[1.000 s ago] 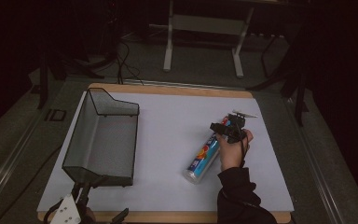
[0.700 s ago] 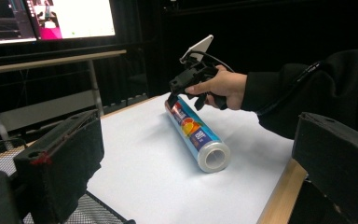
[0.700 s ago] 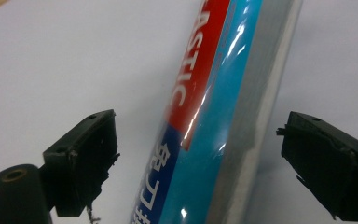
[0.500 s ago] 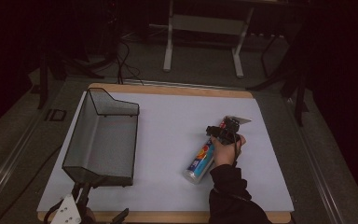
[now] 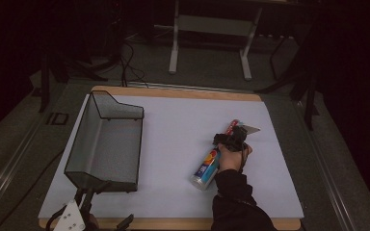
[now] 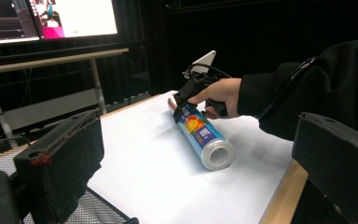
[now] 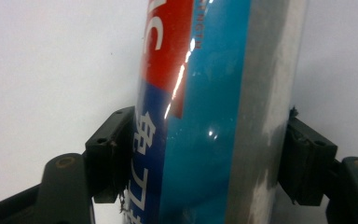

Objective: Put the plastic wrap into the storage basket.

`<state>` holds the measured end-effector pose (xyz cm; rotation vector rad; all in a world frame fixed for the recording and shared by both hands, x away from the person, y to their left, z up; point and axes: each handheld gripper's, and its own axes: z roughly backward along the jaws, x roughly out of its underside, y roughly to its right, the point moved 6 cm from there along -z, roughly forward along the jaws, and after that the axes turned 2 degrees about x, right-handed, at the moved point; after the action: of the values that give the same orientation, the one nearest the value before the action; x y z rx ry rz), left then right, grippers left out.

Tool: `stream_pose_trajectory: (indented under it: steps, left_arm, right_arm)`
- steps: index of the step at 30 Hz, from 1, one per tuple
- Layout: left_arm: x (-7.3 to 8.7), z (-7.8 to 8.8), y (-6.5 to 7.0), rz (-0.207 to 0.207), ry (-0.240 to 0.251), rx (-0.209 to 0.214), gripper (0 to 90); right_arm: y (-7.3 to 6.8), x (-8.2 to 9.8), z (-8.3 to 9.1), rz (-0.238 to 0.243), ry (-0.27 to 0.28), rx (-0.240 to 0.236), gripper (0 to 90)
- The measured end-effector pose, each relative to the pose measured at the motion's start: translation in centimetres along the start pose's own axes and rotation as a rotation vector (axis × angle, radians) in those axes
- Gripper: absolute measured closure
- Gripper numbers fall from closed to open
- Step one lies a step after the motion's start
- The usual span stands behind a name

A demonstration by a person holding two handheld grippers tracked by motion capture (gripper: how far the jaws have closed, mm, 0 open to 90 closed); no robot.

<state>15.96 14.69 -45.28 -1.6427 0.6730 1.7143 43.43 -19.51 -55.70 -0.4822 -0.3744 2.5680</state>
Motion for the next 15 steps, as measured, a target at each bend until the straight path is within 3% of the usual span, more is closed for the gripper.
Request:
stream_pose_trajectory:
  steps: [4,7,15]
  left_arm:
    - [0.0,0.0,-0.1,0.003,-0.002,-0.003,2.8]
    - [0.1,-0.1,0.0,-0.001,-0.006,-0.003,2.8]
    - [0.1,-0.1,-0.1,-0.001,-0.004,-0.007,2.8]
  right_arm:
    - [0.2,-0.1,0.1,-0.057,-0.037,-0.066,31.2]
    - [0.0,-0.2,0.4,-0.04,-0.037,-0.083,31.4]
    - [-4.5,1.2,3.0,0.231,0.03,-0.237,31.7]
